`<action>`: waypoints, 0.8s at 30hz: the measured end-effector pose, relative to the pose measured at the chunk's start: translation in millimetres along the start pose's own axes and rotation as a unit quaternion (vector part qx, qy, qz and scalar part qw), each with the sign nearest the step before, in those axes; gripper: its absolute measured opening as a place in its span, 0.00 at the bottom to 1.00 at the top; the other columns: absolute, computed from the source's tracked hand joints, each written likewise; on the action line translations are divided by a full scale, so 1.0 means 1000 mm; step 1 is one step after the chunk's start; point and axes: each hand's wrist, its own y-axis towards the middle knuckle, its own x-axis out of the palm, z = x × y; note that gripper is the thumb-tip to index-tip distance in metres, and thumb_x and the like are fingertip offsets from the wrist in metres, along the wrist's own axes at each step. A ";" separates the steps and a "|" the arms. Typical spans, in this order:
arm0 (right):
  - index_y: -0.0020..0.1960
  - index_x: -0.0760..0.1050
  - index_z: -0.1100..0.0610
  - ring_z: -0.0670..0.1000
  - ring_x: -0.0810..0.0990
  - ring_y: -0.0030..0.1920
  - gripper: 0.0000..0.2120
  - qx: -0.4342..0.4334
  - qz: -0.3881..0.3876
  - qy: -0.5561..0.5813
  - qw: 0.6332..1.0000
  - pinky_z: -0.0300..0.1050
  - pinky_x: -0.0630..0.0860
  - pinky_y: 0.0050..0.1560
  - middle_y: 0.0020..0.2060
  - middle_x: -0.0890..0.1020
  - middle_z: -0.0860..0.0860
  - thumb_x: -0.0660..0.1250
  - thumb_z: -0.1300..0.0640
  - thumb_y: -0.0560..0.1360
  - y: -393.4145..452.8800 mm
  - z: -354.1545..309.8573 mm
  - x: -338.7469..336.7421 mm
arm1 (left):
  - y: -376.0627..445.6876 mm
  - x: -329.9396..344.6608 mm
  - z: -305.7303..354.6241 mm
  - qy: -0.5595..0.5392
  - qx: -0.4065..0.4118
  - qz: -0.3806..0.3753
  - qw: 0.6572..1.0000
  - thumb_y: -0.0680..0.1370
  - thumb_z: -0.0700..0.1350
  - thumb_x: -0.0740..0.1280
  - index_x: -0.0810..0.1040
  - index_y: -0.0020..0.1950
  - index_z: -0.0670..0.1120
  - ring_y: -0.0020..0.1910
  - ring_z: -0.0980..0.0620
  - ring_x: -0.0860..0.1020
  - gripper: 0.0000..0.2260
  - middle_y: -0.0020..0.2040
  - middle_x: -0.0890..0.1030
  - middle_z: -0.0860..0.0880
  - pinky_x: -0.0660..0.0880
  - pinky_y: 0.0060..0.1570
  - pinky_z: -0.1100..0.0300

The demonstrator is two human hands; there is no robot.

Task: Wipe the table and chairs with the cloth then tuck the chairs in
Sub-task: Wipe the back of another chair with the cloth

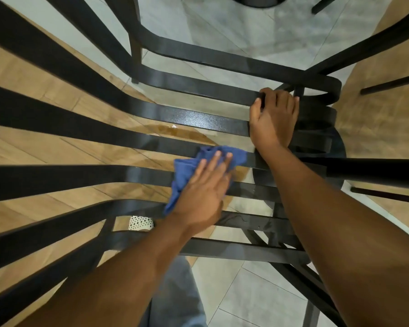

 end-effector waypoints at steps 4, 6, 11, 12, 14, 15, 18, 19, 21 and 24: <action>0.58 0.76 0.57 0.57 0.73 0.59 0.20 0.005 -0.006 -0.005 1.000 0.51 0.55 0.71 0.53 0.78 0.57 0.51 0.50 0.77 -0.001 -0.001 0.000 | -0.032 -0.010 -0.055 0.056 -0.137 0.011 0.989 0.65 0.42 0.73 0.57 0.74 0.40 0.73 0.38 0.51 0.41 0.75 0.56 0.38 0.42 0.69 0.45; 0.60 0.75 0.58 0.57 0.72 0.61 0.21 0.006 -0.032 -0.002 0.999 0.51 0.52 0.72 0.55 0.77 0.57 0.51 0.50 0.77 0.002 -0.002 -0.002 | -0.033 -0.015 -0.060 0.049 -0.195 0.009 0.979 0.65 0.43 0.72 0.55 0.75 0.39 0.73 0.36 0.49 0.43 0.75 0.54 0.37 0.41 0.69 0.43; 0.72 0.64 0.56 0.57 0.55 0.75 0.22 0.003 -0.140 0.067 0.988 0.56 0.44 0.73 0.73 0.62 0.58 0.55 0.54 0.79 -0.017 -0.016 -0.029 | -0.017 -0.026 -0.031 -0.212 -0.200 0.047 0.955 0.73 0.55 0.52 0.60 0.75 0.44 0.75 0.46 0.41 0.31 0.77 0.52 0.42 0.35 0.71 0.50; 0.71 0.66 0.57 0.58 0.56 0.74 0.23 -0.021 -0.132 0.090 0.987 0.57 0.46 0.72 0.72 0.63 0.59 0.56 0.54 0.78 -0.034 -0.026 -0.038 | -0.019 -0.030 -0.035 -0.256 -0.202 0.056 0.944 0.75 0.53 0.50 0.62 0.74 0.44 0.75 0.50 0.44 0.29 0.76 0.54 0.44 0.36 0.72 0.54; 0.66 0.71 0.60 0.59 0.62 0.71 0.22 -0.095 -0.119 0.175 0.973 0.57 0.53 0.69 0.68 0.69 0.62 0.56 0.53 0.75 -0.074 -0.056 -0.055 | -0.023 -0.038 -0.049 -0.265 -0.200 0.095 0.939 0.75 0.47 0.50 0.68 0.70 0.41 0.73 0.52 0.55 0.25 0.73 0.64 0.41 0.49 0.73 0.56; 0.64 0.73 0.61 0.59 0.64 0.68 0.22 -0.133 -0.129 0.216 0.959 0.57 0.57 0.68 0.65 0.72 0.63 0.56 0.54 0.73 -0.095 -0.074 -0.059 | -0.025 -0.043 -0.055 -0.236 -0.194 0.122 0.945 0.74 0.43 0.51 0.70 0.67 0.38 0.70 0.49 0.62 0.23 0.69 0.68 0.39 0.55 0.70 0.57; 0.67 0.70 0.62 0.61 0.65 0.70 0.25 -0.167 -0.182 0.218 0.944 0.59 0.64 0.68 0.67 0.71 0.62 0.55 0.53 0.73 -0.142 -0.127 -0.057 | -0.028 -0.050 -0.068 -0.172 -0.229 0.168 0.943 0.73 0.38 0.53 0.73 0.63 0.36 0.61 0.45 0.68 0.21 0.63 0.73 0.37 0.61 0.65 0.57; 0.71 0.65 0.60 0.62 0.61 0.72 0.27 -0.151 -0.199 0.189 0.950 0.61 0.61 0.70 0.71 0.66 0.61 0.54 0.51 0.74 -0.151 -0.139 -0.052 | -0.030 -0.052 -0.072 -0.175 -0.249 0.167 0.938 0.74 0.40 0.52 0.73 0.63 0.37 0.62 0.45 0.68 0.21 0.64 0.72 0.38 0.62 0.66 0.55; 0.76 0.53 0.54 0.62 0.48 0.75 0.35 -0.147 -0.227 0.112 0.956 0.64 0.51 0.72 0.76 0.55 0.58 0.54 0.41 0.73 -0.162 -0.149 -0.042 | -0.036 -0.052 -0.079 -0.163 -0.223 0.142 0.951 0.75 0.43 0.53 0.73 0.63 0.37 0.64 0.43 0.69 0.21 0.64 0.72 0.39 0.61 0.69 0.47; 0.75 0.56 0.48 0.63 0.44 0.75 0.38 -0.165 -0.226 0.085 0.956 0.66 0.46 0.72 0.76 0.53 0.56 0.59 0.34 0.70 -0.162 -0.136 -0.034 | -0.041 -0.044 -0.085 -0.097 -0.161 0.082 0.979 0.75 0.44 0.53 0.73 0.65 0.40 0.68 0.42 0.65 0.21 0.66 0.72 0.41 0.52 0.71 0.45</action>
